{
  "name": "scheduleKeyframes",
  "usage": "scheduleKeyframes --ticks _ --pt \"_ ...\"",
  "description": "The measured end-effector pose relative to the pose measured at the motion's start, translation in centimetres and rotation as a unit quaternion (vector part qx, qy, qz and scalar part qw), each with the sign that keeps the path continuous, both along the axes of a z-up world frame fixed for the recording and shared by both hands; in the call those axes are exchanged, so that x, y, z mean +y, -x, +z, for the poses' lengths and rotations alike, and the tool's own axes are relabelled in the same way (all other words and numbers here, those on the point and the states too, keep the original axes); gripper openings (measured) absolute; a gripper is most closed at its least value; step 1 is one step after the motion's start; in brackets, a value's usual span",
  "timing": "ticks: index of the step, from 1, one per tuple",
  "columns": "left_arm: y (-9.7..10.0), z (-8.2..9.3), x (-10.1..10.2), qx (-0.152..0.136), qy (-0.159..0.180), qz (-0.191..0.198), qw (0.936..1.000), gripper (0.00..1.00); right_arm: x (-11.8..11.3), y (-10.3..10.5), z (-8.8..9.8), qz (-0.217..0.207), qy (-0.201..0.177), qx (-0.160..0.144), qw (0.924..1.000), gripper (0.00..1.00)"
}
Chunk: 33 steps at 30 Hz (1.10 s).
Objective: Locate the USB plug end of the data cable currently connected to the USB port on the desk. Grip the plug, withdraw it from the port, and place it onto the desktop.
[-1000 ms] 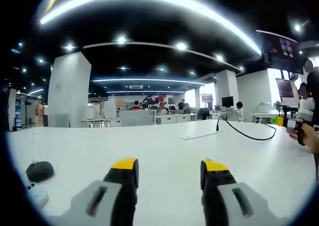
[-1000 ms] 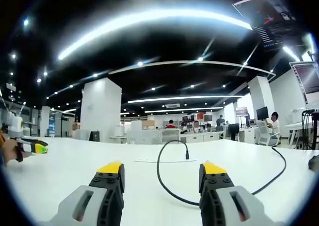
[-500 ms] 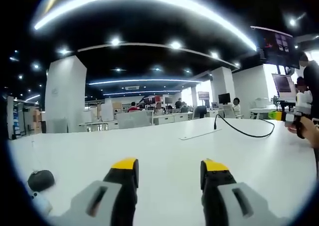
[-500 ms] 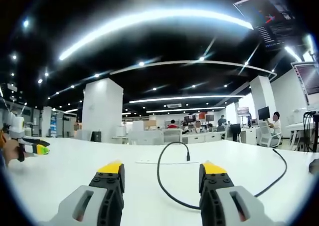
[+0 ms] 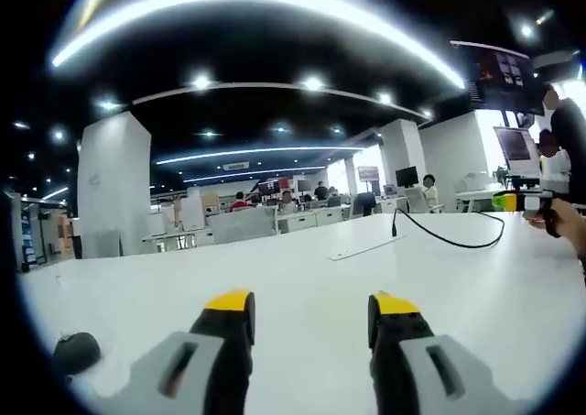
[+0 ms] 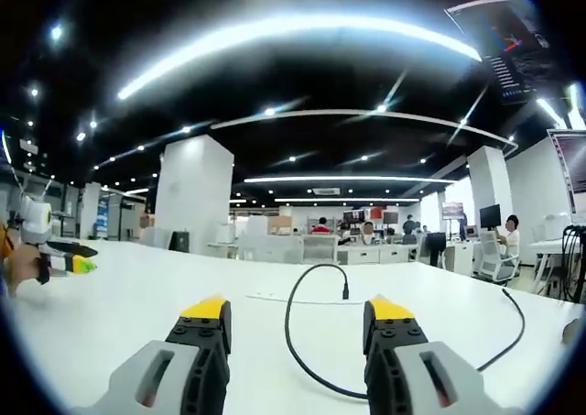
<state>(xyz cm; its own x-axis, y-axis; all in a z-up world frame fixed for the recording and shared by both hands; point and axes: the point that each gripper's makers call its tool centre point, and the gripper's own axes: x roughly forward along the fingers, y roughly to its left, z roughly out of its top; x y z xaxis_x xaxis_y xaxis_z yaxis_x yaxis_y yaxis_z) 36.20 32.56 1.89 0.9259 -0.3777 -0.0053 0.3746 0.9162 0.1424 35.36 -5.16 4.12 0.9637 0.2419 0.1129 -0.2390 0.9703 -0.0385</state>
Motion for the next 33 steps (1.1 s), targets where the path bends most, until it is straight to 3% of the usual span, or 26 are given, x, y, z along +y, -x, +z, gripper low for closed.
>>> scheduleKeyframes --ticks 3,7,10,17,19,26,33 --pt "-0.3 0.1 -0.4 -0.005 -0.016 -0.008 0.9998 0.50 -0.2 -0.1 0.3 -0.003 0.004 -0.005 1.0000 0.58" --pt "-0.5 0.4 -1.2 -0.009 -0.010 -0.030 0.9995 0.50 -0.8 -0.6 0.5 -0.006 0.008 -0.007 0.9999 0.58" --pt "-0.6 1.0 -1.9 -0.005 0.027 -0.055 0.9981 0.48 -1.0 -1.0 0.5 -0.006 0.008 -0.005 0.9999 0.58" --pt "-1.5 2.1 -2.4 -0.013 0.042 -0.075 0.9962 0.47 -2.0 -2.5 0.6 -0.008 -0.001 0.005 1.0000 0.58" --pt "-1.5 2.5 -3.2 -0.014 0.061 -0.098 0.9932 0.47 -2.2 -2.9 0.7 -0.007 -0.002 0.008 0.9999 0.58" --pt "-1.9 2.8 -4.3 -0.028 0.043 -0.123 0.9911 0.47 -3.0 -4.7 0.8 -0.009 0.004 0.013 0.9999 0.56" --pt "-2.8 2.3 -5.4 -0.019 0.031 -0.140 0.9895 0.47 -3.2 -5.7 1.4 -0.005 0.000 0.008 1.0000 0.54"
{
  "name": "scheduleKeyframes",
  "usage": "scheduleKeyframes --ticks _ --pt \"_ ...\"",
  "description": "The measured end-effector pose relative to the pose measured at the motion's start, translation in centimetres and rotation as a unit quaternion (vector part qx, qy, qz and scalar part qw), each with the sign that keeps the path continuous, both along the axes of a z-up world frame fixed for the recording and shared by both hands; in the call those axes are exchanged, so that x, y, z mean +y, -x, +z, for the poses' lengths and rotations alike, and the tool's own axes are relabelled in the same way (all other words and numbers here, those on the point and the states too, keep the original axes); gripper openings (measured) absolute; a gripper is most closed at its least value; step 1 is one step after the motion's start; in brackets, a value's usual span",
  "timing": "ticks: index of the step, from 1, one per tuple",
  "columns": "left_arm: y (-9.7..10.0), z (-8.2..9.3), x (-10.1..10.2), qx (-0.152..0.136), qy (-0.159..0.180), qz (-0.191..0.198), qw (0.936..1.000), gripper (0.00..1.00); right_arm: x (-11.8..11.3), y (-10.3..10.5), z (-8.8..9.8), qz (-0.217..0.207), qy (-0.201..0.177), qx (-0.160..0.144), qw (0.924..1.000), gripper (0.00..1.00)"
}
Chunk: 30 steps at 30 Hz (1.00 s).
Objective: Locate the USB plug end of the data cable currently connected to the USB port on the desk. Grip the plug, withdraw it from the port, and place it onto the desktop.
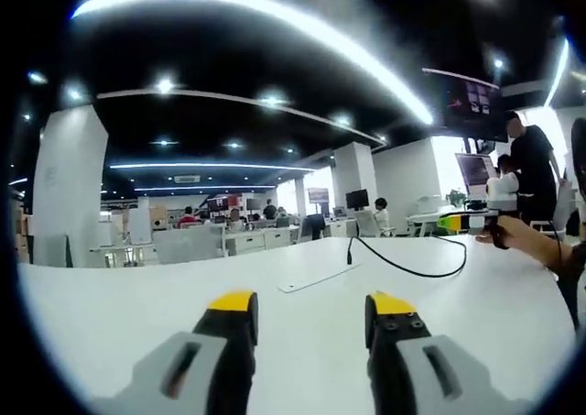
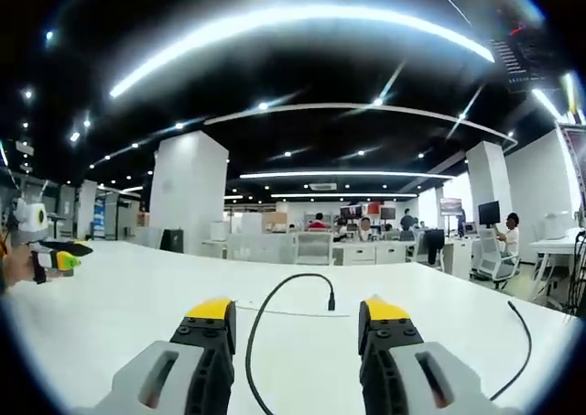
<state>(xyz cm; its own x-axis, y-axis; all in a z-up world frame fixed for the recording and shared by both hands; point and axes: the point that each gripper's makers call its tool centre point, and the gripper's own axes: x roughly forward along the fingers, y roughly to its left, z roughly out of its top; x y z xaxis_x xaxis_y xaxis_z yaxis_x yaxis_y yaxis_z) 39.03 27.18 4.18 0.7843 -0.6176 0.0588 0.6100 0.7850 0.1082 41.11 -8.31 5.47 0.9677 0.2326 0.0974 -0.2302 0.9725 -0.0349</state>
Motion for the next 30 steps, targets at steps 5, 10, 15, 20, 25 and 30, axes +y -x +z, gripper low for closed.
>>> scheduleKeyframes --ticks 5,10,15,20,25,30 --pt "-1.0 -0.4 -0.6 0.014 -0.001 -0.005 0.9999 0.47 0.0 -1.0 0.0 0.005 -0.001 0.008 1.0000 0.54" --pt "-2.1 -0.7 -1.1 0.020 -0.011 -0.008 0.9997 0.47 0.1 -2.1 -0.2 0.007 0.002 0.014 0.9999 0.53" --pt "-3.4 -0.9 -1.3 0.033 -0.008 -0.015 0.9993 0.47 -0.3 -3.1 -0.6 0.002 0.008 0.026 0.9996 0.53" --pt "-4.5 -0.5 -1.2 0.028 -0.013 -0.014 0.9994 0.47 -0.9 -3.9 -0.7 -0.007 0.015 0.032 0.9993 0.52" --pt "-5.5 -0.4 -1.6 0.017 -0.024 -0.016 0.9994 0.47 -1.2 -4.5 -1.0 -0.008 0.018 0.037 0.9991 0.51" --pt "-6.4 -1.0 -2.3 0.027 -0.019 -0.023 0.9992 0.47 -1.4 -5.3 -1.0 -0.016 0.044 0.033 0.9984 0.49"
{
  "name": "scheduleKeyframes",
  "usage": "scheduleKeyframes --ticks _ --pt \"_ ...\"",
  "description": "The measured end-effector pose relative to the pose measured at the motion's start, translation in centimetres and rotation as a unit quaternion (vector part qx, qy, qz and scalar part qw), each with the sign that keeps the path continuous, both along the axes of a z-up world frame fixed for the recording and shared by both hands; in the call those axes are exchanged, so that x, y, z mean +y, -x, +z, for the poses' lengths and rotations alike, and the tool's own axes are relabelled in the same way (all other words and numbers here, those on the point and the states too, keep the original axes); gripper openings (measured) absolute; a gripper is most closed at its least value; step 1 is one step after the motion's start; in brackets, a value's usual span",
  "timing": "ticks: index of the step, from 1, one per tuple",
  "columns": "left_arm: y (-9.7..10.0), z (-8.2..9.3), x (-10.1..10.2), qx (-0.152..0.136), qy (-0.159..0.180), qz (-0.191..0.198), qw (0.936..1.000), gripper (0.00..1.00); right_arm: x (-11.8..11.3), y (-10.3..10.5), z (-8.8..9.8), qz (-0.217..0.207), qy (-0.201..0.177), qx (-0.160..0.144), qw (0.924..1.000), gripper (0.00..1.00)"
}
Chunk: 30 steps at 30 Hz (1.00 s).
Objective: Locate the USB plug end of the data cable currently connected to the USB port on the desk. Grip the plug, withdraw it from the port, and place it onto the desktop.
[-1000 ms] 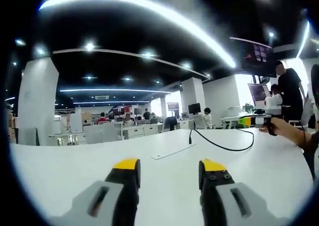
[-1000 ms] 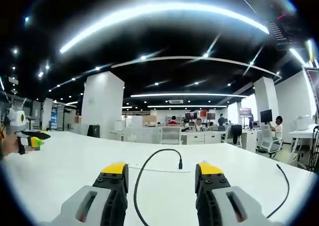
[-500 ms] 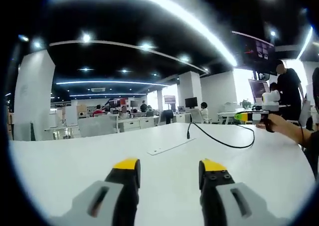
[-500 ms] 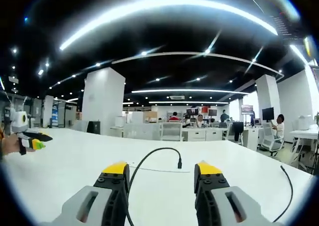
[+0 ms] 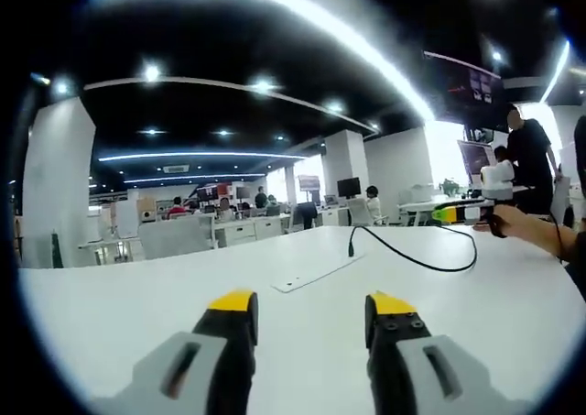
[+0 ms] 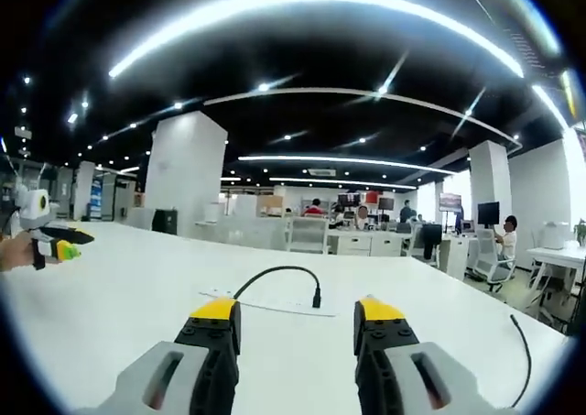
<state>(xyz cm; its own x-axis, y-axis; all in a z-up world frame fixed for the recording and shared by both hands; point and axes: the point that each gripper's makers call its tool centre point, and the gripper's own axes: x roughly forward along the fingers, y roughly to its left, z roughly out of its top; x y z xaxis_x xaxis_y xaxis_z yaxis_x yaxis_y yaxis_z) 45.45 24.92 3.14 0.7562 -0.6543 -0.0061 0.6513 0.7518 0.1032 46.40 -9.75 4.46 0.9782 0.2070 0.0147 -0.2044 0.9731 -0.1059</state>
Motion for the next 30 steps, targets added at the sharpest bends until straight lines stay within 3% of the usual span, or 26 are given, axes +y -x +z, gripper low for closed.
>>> scheduleKeyframes --ticks 10,15,17,24,27,30 --pt "-2.1 -1.1 -1.5 0.004 -0.015 -0.009 0.9998 0.46 -1.1 -1.9 -0.6 -0.005 0.003 0.014 0.9999 0.46" --pt "-2.9 -1.9 -2.3 0.017 -0.010 -0.017 0.9997 0.47 -1.6 -2.8 -0.7 -0.009 -0.009 0.016 0.9998 0.44" --pt "-3.3 -1.6 -2.9 0.009 0.011 -0.027 0.9995 0.47 -1.8 -3.1 -0.7 -0.012 -0.011 0.020 0.9997 0.44" --pt "-4.6 -2.0 -4.5 0.005 0.013 -0.037 0.9992 0.47 -1.8 -4.5 -0.8 -0.013 0.000 0.030 0.9995 0.44" --pt "-5.1 -2.2 -5.2 0.003 0.015 -0.042 0.9990 0.47 -1.1 -4.8 -1.3 0.003 -0.036 0.046 0.9983 0.45" --pt "-5.8 -2.6 -6.1 0.003 0.012 -0.046 0.9989 0.47 -0.8 -5.2 -1.5 0.000 -0.021 0.047 0.9987 0.45"
